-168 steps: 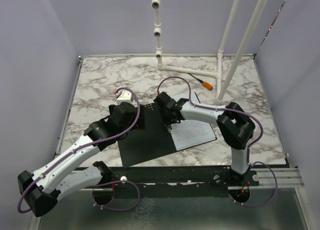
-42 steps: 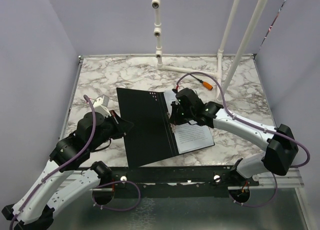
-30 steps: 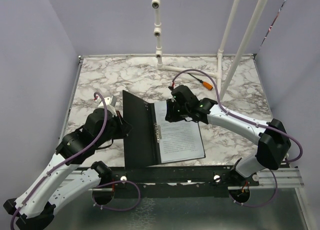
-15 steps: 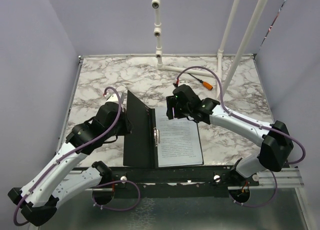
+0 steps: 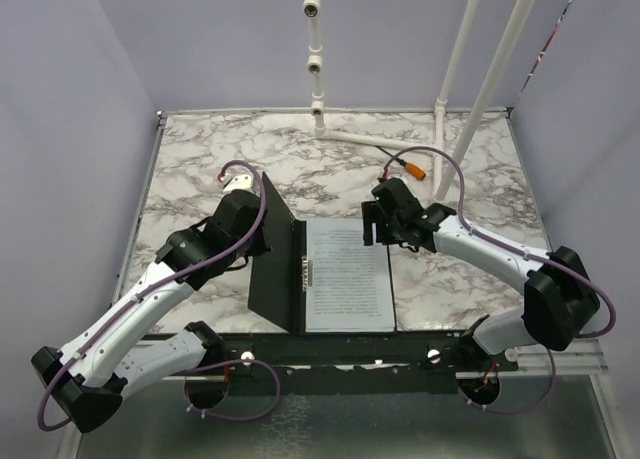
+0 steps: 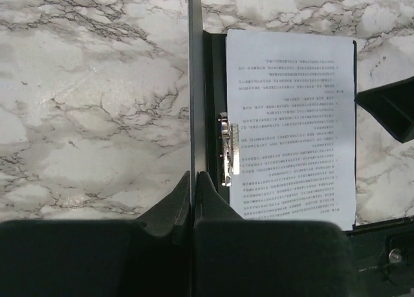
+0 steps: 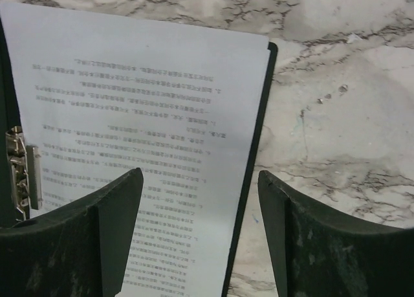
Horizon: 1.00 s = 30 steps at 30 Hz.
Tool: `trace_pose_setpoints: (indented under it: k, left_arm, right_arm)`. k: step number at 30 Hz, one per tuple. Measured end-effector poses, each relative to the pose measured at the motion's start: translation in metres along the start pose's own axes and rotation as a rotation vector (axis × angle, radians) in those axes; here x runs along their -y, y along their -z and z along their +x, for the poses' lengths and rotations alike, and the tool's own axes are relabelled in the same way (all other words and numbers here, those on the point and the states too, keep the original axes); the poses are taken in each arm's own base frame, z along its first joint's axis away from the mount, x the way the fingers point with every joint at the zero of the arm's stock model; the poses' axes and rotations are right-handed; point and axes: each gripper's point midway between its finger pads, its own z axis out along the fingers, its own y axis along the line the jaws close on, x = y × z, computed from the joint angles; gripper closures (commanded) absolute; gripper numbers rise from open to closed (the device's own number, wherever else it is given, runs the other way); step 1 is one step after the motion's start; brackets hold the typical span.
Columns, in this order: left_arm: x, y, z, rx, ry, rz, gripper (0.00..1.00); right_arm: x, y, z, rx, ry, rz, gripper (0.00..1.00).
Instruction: Put the files into the folder
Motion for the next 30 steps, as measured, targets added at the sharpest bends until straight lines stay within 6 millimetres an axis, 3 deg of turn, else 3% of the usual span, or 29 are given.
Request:
trace_pose_setpoints:
  k: [3,14,30]
  left_arm:
    - [0.002,-0.005,-0.007,0.01,0.002,-0.015,1.0]
    - [-0.006,-0.024,-0.036,0.055,0.042,-0.082,1.0]
    - [-0.003,-0.029,-0.041,0.049,0.014,-0.081,1.0]
  right_arm:
    - [0.016,0.0,0.002,-0.003,-0.042,0.003,0.2]
    - [0.035,-0.011,0.02,-0.047,-0.155,-0.08,0.15]
    - [0.02,-0.049,0.03,-0.119,-0.228,-0.214,0.15]
